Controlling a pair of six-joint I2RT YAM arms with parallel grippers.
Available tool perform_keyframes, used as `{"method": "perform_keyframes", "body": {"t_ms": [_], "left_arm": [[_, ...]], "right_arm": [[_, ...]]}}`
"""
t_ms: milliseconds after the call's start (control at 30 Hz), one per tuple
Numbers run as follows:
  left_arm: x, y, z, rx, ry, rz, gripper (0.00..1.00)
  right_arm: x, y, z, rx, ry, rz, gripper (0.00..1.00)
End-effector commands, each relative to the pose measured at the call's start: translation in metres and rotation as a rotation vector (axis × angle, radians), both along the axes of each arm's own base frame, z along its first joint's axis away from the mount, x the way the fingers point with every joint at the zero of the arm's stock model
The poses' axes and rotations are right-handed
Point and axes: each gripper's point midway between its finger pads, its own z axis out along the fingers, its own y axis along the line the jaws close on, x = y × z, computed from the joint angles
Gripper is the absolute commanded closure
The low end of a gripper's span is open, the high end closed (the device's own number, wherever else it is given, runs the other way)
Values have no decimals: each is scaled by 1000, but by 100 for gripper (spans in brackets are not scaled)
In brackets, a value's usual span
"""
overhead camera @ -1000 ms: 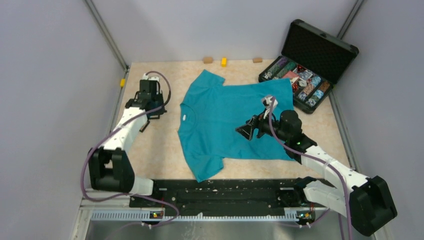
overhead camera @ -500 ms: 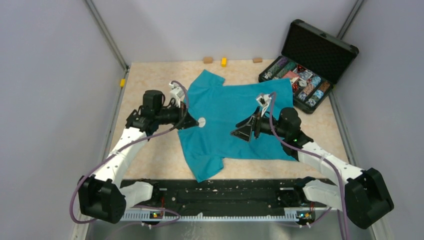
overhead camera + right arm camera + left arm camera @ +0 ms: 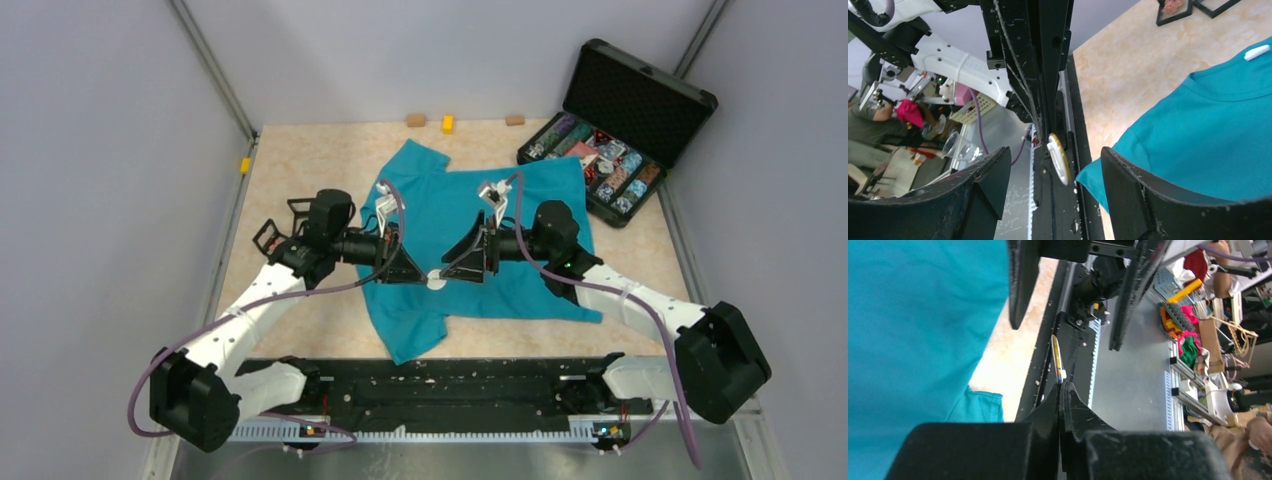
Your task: Pin the brooch onto the clothing
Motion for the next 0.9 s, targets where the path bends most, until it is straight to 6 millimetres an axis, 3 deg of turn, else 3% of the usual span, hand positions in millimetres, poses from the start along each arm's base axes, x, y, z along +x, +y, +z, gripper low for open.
{"method": "perform_keyframes", "body": {"t_ms": [0,200,767,867], "left_arm": [[-18,-6,16,-69,-52,-85,100],[-22,-6,19,-76,-76,-84,100],[-24,-7,20,-82,-72,-87,100],[-23,-7,20,-82,-72,-84,100]], "right_arm": [[-11,9,26,53,-59,96,37],[-16,11,26,53,-46,126,56],[-28,18,24,50,-31,199,81],[-28,19,22,48,-28,203,95]]}}
